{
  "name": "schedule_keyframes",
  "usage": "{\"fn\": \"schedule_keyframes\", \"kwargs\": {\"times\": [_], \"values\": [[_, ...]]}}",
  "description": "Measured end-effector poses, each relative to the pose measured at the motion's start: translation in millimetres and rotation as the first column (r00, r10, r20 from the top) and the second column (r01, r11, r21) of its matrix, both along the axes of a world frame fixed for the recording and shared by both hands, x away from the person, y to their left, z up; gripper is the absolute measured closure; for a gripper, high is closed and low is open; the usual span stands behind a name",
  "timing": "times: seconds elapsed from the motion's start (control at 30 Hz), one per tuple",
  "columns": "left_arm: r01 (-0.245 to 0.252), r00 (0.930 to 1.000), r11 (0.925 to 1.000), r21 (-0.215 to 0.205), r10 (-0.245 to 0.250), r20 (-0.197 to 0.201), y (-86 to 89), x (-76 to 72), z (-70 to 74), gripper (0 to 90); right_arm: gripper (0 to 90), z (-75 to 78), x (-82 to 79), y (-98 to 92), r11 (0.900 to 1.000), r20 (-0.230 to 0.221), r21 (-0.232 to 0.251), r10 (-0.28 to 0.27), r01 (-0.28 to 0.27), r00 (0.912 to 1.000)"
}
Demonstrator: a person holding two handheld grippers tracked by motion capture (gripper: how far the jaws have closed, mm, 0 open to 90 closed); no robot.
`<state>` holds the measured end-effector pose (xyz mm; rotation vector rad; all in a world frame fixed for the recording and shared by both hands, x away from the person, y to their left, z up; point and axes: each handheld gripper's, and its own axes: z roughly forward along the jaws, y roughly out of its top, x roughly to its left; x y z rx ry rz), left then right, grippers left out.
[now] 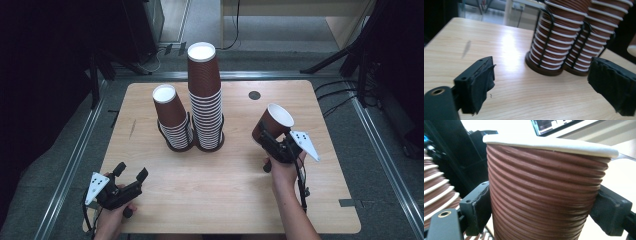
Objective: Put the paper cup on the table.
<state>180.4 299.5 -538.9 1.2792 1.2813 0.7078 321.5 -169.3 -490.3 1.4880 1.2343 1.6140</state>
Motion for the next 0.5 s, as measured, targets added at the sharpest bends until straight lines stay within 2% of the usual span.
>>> {"fn": "schedule_keyframes", "kwargs": {"times": [0.17,0.27,0.37,0.5], "values": [[-0.048,0.9982,0.9984,0.029,0.049,-0.033,9.4,0.3,-1.7,9.1,14.0,1.3,11.7,-10.3,1.000,-0.001,-0.019,0.011,-0.011,0.9999],[-0.048,0.9964,0.9974,0.054,0.051,-0.067,11.4,1.5,-5.0,6.2,13.9,-0.8,18.6,-13.4,0.999,0.001,-0.047,0.010,-0.010,0.9999],[-0.044,0.9959,0.9963,0.074,0.050,-0.076,11.5,1.4,-6.1,3.7,13.9,-5.5,23.6,-13.6,0.997,0.004,-0.070,0.015,-0.014,0.9999],[-0.037,0.9962,0.9913,0.127,0.047,-0.074,7.7,0.7,-8.1,3.7,13.9,-13.9,29.1,-12.8,0.994,-0.002,-0.112,0.005,-0.005,1.0000]]}}
